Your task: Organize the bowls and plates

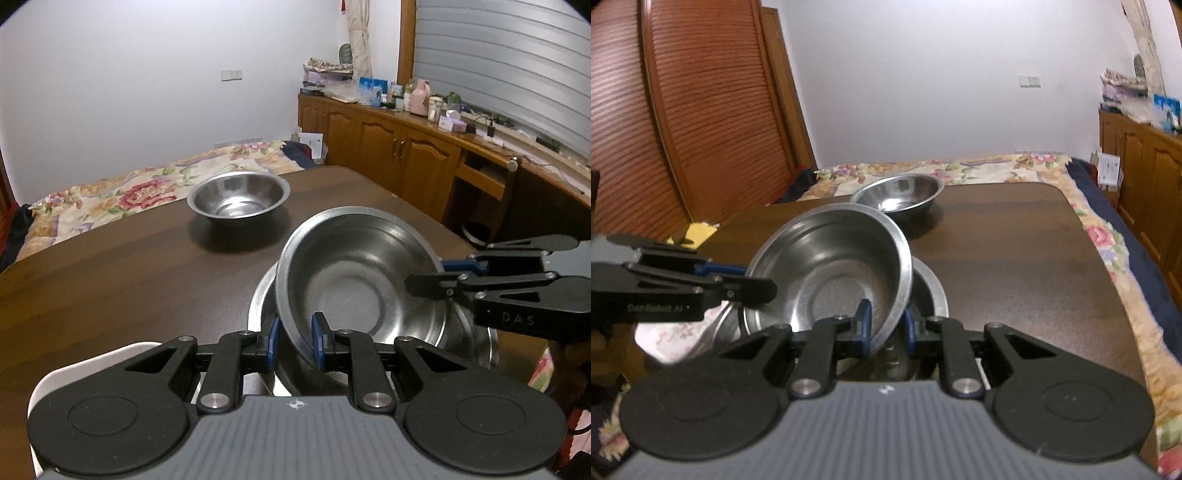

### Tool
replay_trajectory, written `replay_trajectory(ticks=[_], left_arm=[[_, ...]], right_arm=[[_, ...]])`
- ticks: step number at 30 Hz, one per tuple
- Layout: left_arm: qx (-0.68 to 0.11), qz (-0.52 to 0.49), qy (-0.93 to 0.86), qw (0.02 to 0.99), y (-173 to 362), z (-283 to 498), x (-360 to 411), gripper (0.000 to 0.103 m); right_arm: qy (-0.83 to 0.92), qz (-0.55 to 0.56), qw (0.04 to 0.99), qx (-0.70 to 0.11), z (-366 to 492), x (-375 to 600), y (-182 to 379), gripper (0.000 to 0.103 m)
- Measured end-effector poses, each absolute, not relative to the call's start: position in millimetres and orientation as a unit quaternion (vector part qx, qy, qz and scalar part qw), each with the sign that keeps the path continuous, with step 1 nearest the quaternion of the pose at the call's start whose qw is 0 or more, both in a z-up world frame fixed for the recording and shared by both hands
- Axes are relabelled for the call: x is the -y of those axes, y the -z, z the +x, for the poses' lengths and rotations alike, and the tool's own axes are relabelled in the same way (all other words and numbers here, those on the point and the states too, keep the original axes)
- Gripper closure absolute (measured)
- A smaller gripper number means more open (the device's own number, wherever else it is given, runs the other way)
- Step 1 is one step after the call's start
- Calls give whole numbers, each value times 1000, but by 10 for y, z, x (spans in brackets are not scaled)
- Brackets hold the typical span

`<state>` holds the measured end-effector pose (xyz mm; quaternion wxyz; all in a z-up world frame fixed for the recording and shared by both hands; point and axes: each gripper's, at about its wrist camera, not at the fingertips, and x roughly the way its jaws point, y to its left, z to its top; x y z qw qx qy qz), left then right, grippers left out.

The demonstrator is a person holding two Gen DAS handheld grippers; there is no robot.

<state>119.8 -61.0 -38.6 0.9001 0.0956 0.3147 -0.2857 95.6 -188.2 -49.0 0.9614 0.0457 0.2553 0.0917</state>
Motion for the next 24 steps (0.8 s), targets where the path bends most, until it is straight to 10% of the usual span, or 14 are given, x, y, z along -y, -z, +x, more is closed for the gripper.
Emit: replay_trajectory(ticks=[24], left_arm=[[-302,76,284,907,324,1215,526,83]], right_arm=[[-101,-65,953,-279,1034,1716,423,90]])
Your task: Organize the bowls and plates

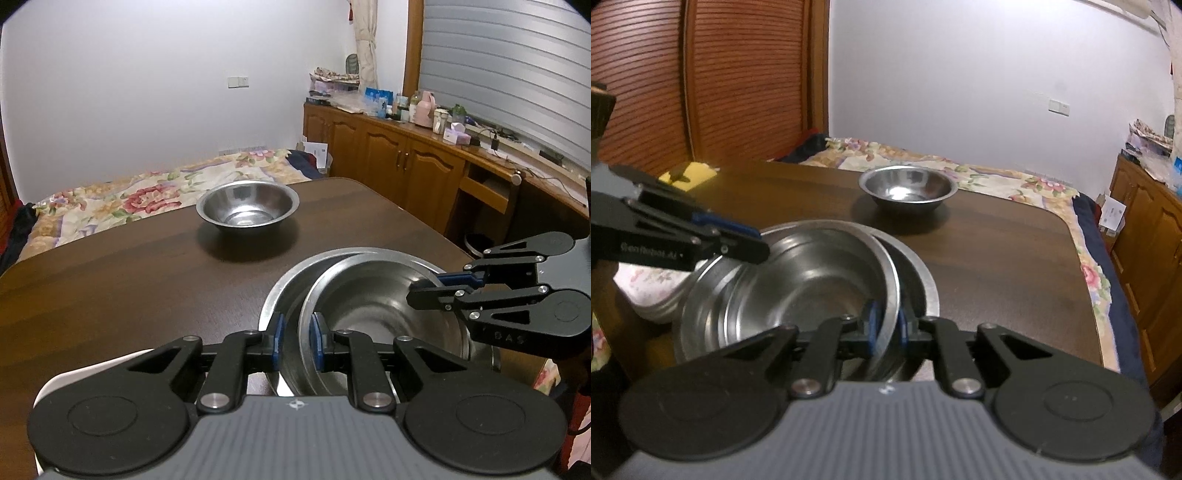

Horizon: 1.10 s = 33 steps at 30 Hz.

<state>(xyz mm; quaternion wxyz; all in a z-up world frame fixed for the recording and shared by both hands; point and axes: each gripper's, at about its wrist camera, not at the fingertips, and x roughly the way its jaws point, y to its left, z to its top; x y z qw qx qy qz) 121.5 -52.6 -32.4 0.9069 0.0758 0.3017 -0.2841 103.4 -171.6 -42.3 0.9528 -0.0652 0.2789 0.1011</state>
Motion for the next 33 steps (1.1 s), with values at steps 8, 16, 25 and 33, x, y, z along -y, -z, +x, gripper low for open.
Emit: replay_trajectory(ticks=[8,16,25,33], left_arm=[[-295,68,271,914,288,1246,472,83],[-287,61,267,918,232,1247,439,83],[-274,57,255,926,66,1485,422,82],[-272,58,225,934,-10,1998,480,73]], right_arm=[[-102,-65,952,-282,1065,1699,425,89],[-101,-56,953,-279,1071,1702,418,89],[-99,-47,962,-251,1110,1790,230,89],[-97,-42,971,-215,1420,2059,-3,89]])
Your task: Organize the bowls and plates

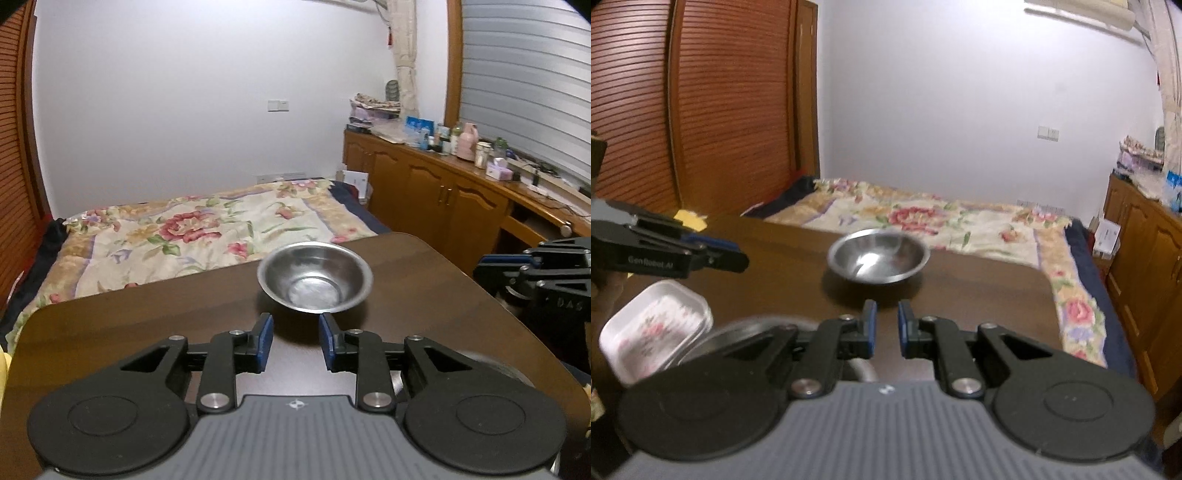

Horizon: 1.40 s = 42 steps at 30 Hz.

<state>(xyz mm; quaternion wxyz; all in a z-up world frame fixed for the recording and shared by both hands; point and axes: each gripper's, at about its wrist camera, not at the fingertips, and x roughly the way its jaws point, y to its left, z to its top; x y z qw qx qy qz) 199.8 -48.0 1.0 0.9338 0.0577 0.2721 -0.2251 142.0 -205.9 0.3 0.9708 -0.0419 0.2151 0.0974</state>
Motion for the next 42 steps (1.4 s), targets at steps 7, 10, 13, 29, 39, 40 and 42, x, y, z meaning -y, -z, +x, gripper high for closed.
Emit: replay_trajectory(ticks=[7,10,13,29,39,40,42], left_arm=[[-285,50,210,934,60,2340,583,65],[-293,51,208,932,114,2470,643,64],[-297,50,204,931,164,2584,685,63],[-313,32,197,929,358,2916,747,62],[-315,39,200,927,399,2973,808,62],[-315,39,200,927,399,2979,810,62],[-318,39,200,926,411,2996,809,62]], right_arm=[[-95,-18,971,-221,1856,2305,90,89],[-111,-27,969,-219,2023,2317,164,89],[-119,-15,967,-225,2203,2338,229,88],[-134,38,960,-243,2783,2281,557,62],[-146,43,956,-249,2835,2253,558,62],[-147,42,956,-249,2830,2246,561,62],[-148,41,956,-251,2833,2236,570,62]])
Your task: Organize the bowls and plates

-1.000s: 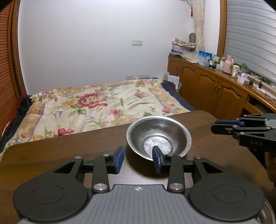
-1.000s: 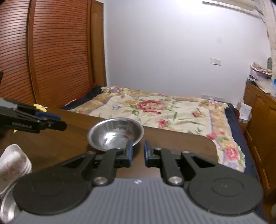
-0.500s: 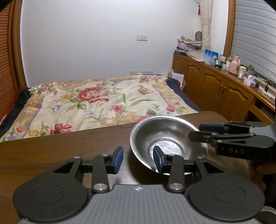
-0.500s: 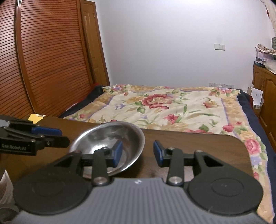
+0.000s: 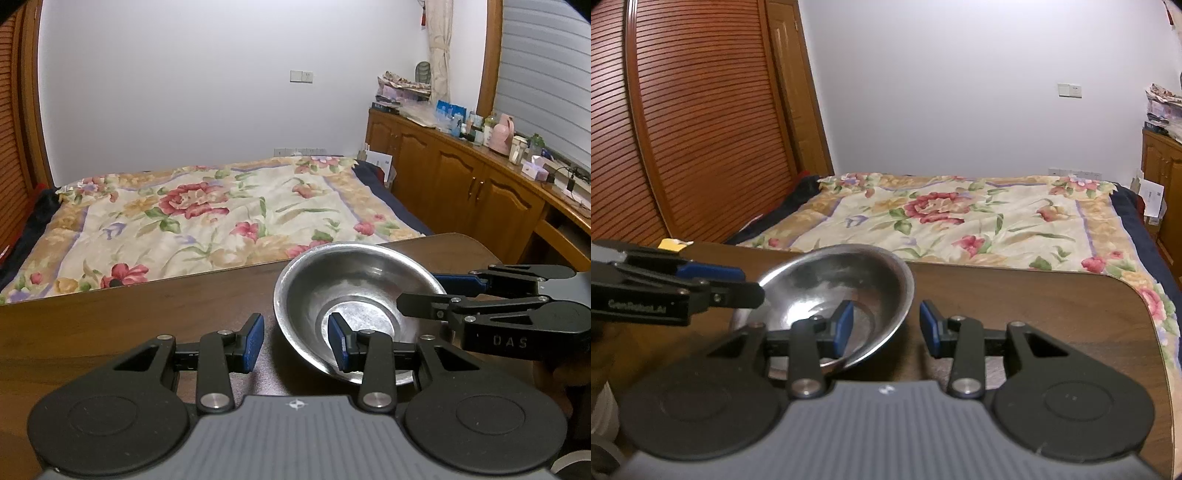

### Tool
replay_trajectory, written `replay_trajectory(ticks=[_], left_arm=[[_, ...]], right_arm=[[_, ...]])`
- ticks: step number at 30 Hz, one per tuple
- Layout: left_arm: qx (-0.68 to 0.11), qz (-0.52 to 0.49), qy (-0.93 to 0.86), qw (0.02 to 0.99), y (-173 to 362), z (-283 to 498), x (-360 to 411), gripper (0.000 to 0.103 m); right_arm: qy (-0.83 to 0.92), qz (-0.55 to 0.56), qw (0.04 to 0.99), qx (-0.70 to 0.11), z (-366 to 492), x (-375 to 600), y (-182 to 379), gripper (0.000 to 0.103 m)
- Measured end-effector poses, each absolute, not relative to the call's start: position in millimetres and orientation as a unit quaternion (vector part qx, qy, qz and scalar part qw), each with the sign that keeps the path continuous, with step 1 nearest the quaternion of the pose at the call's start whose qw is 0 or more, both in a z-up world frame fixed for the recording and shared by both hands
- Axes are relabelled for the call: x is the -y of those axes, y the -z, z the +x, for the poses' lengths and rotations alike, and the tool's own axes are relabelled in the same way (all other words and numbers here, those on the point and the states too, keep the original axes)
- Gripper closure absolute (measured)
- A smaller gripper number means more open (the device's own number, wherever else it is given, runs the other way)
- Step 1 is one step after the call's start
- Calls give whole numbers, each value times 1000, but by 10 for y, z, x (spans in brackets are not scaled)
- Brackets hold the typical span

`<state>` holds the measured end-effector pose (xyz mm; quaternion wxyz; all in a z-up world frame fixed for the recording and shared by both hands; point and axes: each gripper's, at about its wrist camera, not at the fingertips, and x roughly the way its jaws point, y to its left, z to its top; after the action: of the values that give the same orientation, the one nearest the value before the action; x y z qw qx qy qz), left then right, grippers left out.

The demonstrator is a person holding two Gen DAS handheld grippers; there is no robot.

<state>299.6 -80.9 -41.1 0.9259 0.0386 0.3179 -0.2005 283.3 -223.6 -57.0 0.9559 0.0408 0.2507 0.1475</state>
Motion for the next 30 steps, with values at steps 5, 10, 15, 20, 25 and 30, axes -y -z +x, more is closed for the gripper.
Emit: replay_trajectory(ticks=[5,10,15,20,25,30], left_arm=[[-331,34,201,922,449,3059,809,62],[-338,35,201,919,472,3095,816,62],[-345,32,201,916,494,3118,811,63],[-348,36,207,914,493,3112,828,78],[-343,43,203,916,462,3077,845,80],[-334,44,206,919,365,3034,837,80]], right_arm=[[-151,39,954,-255,2851,2216,595,62],[-155,38,953,-258,2853,2194,613,62],[-158,39,952,-259,2856,2187,613,62],[-169,54,947,-267,2874,2201,631,70],[-171,61,946,-269,2882,2211,640,75],[-174,79,942,-274,2882,2249,630,82]])
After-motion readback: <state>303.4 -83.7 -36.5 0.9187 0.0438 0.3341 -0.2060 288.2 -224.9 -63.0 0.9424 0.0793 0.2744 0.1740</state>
